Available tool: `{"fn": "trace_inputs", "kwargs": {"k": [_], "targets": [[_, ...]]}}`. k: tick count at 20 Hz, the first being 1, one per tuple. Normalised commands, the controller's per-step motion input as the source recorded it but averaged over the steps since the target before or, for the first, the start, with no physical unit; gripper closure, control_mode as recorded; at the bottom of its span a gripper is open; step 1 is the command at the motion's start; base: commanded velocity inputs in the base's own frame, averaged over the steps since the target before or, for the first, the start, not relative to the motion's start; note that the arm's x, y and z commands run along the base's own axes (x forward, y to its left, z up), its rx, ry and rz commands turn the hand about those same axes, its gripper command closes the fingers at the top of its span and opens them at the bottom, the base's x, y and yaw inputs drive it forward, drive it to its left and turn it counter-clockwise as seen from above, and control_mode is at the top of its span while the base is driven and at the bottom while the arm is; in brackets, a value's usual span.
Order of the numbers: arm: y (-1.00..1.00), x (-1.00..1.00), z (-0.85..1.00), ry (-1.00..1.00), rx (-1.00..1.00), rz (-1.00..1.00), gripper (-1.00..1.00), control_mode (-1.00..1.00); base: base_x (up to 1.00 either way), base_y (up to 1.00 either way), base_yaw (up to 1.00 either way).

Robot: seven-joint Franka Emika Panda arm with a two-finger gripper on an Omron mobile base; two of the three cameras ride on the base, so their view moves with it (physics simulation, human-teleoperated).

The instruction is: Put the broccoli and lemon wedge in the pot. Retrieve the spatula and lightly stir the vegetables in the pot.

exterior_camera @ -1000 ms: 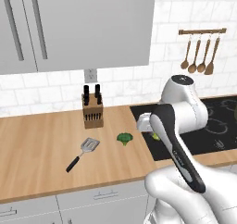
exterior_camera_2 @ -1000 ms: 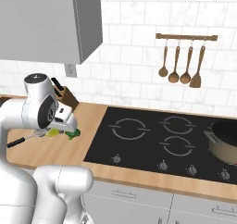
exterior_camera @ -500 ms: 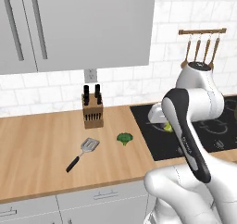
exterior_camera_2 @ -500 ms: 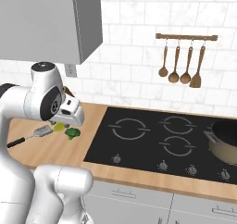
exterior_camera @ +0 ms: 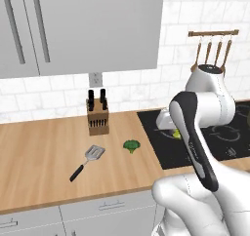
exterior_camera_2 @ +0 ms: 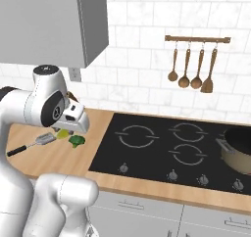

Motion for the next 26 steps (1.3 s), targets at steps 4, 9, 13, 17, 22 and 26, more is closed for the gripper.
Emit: {"fn": "trace_inputs", "kwargs": {"k": [4, 9, 13, 17, 22, 26], "targets": [[0.0, 0.0, 0.0, 0.0, 0.0, 0.0, 1.0, 1.0, -0.12, -0.86, -0.03], [0.0, 0.0, 0.0, 0.0, 0.0, 0.0, 1.0, 1.0, -0.04, -1.0, -0.05], [0.0, 0.0, 0.0, 0.0, 0.0, 0.0, 1.0, 1.0, 0.0, -1.0, -0.05], [0.0, 0.0, 0.0, 0.0, 0.0, 0.0, 1.0, 1.0, 0.02, -1.0, -0.05], [0.0, 0.0, 0.0, 0.0, 0.0, 0.0, 1.0, 1.0, 0.11, -0.96, -0.01], [0.0, 0.06, -0.1, 0.02, 0.0, 0.0, 1.0, -1.0, 0.16, -0.32, 0.0]]}}
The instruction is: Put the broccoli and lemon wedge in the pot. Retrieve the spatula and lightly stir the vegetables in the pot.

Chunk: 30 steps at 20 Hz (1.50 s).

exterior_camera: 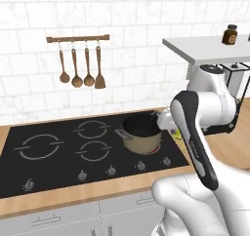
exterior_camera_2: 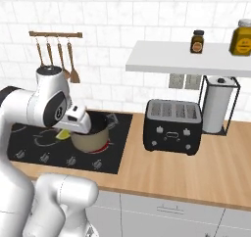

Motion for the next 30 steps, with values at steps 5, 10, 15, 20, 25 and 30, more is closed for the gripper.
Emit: {"fn": "trace_inputs", "kwargs": {"k": [5, 10, 15, 20, 25, 30], "targets": [[0.15, 0.2, -0.49, 0.16, -0.01, 0.0, 1.0, -1.0, 0.0, 0.0, 0.0], [0.06, 0.45, -0.35, 0.13, 0.0, 0.0, 1.0, -1.0, 0.0, 0.0, 0.0], [0.18, 0.78, -0.09, 0.0, 0.03, 0.0, 1.0, -1.0, 0.0, 0.0, 0.0], [0.05, 0.81, -0.08, 0.0, 0.05, 0.0, 1.0, -1.0, 0.0, 0.0, 0.0], [0.0, 0.59, -0.33, 0.05, 0.01, 0.0, 1.0, -1.0, 0.0, 0.0, 0.0], [0.0, 0.53, -0.37, 0.05, 0.0, 0.0, 1.0, -1.0, 0.0, 0.0, 0.0]]}}
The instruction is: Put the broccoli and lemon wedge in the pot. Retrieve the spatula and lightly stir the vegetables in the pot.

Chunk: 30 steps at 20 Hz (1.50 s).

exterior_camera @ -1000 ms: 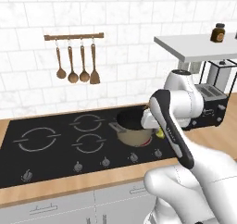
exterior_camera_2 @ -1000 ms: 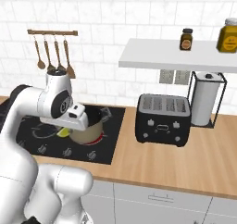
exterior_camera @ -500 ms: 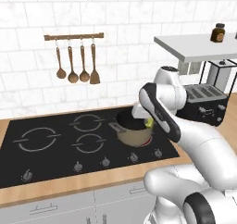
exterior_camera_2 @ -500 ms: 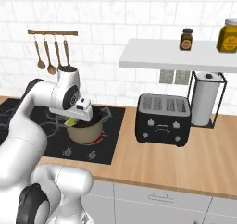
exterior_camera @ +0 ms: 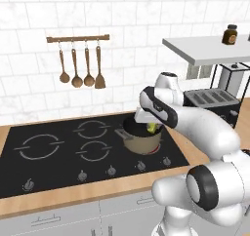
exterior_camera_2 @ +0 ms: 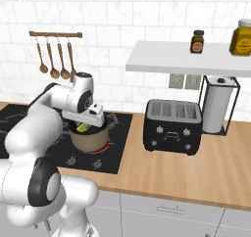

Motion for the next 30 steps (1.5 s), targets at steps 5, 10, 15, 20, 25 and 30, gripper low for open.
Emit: {"fn": "trace_inputs", "kwargs": {"k": [5, 10, 15, 20, 25, 30], "targets": [[0.0, 0.45, -0.35, 0.05, 0.0, 0.0, 1.0, -1.0, 0.0, 0.0, 0.0], [0.01, 0.36, -0.35, 0.07, 0.0, 0.0, 1.0, -1.0, 0.0, 0.0, 0.0], [0.05, 0.02, -0.29, 0.02, 0.0, 0.0, 1.0, -1.0, 0.0, 0.0, 0.0], [0.09, 0.12, -0.22, 0.02, 0.0, 0.0, -1.0, -1.0, 0.0, 0.0, 0.0], [0.0, 0.03, 0.13, -0.02, 0.02, 0.0, -1.0, -1.0, 0.0, 0.0, 0.0], [0.0, -0.24, 0.74, -0.16, 0.0, 0.0, -1.0, -1.0, 0.0, 0.0, 0.0]]}}
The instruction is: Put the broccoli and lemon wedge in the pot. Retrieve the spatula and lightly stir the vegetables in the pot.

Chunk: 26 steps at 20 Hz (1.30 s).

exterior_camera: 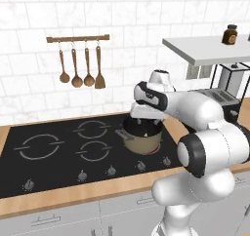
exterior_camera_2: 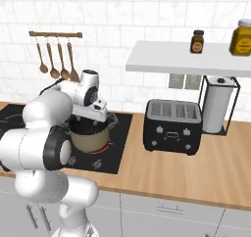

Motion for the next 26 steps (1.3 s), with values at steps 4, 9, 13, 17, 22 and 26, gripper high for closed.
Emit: {"fn": "trace_inputs", "kwargs": {"k": [4, 9, 13, 17, 22, 26], "targets": [[0.0, -0.92, 1.0, -0.14, 0.0, 0.0, -1.0, -1.0, 0.0, 0.0, 0.0], [-0.07, -1.0, 1.0, -0.18, -0.01, 0.0, -1.0, -1.0, 0.0, 0.0, 0.0], [-0.24, -0.92, 0.99, -0.17, 0.0, -0.02, -1.0, -1.0, 0.0, 0.0, 0.0], [-0.27, -0.61, 0.76, -0.04, 0.0, -0.03, -1.0, -1.0, 0.0, 0.0, 0.0], [-0.15, -0.5, 0.3, -0.06, 0.0, -0.01, -1.0, -1.0, 0.0, 0.0, 0.0], [0.0, 0.0, 0.0, 0.0, 0.0, 0.0, -1.0, -1.0, 0.0, 0.0, 0.0]]}}
